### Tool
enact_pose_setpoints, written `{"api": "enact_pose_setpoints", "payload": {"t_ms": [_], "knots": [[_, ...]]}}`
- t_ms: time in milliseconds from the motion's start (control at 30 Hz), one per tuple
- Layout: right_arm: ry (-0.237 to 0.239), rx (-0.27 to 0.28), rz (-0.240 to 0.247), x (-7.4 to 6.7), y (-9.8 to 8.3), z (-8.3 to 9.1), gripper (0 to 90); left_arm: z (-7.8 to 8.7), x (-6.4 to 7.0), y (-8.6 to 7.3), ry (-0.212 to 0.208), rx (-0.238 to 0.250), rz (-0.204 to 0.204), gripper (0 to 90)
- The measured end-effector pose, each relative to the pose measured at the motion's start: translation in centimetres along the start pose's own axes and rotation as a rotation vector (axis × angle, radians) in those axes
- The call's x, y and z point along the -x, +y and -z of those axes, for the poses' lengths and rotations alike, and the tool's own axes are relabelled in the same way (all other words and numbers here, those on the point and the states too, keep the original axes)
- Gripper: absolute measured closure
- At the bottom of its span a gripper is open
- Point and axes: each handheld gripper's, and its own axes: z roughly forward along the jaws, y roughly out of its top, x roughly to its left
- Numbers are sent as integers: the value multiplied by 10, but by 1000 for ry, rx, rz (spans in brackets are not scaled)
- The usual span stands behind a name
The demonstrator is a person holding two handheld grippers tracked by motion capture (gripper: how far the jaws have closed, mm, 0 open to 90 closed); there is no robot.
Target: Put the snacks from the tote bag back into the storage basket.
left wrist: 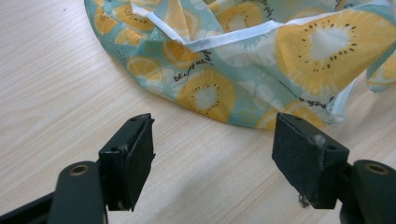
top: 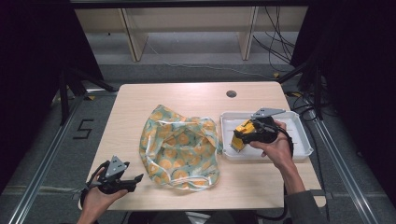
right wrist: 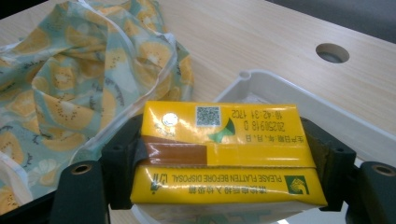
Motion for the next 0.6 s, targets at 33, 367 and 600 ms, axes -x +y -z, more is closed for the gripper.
{"api": "enact_pose_setpoints", "payload": {"t_ms": [33,367,600], "knots": [[-1,-7,-15,-1,-1,-2,291,0,0,0,0,-1,-4,290],[8,-32,-10,-3,-5,-12,291,-1,2,-1,0,3,32,290],[6,-37,13,-3,-8,-21,291,-1,-1,0,1,-3,-18,290]]}}
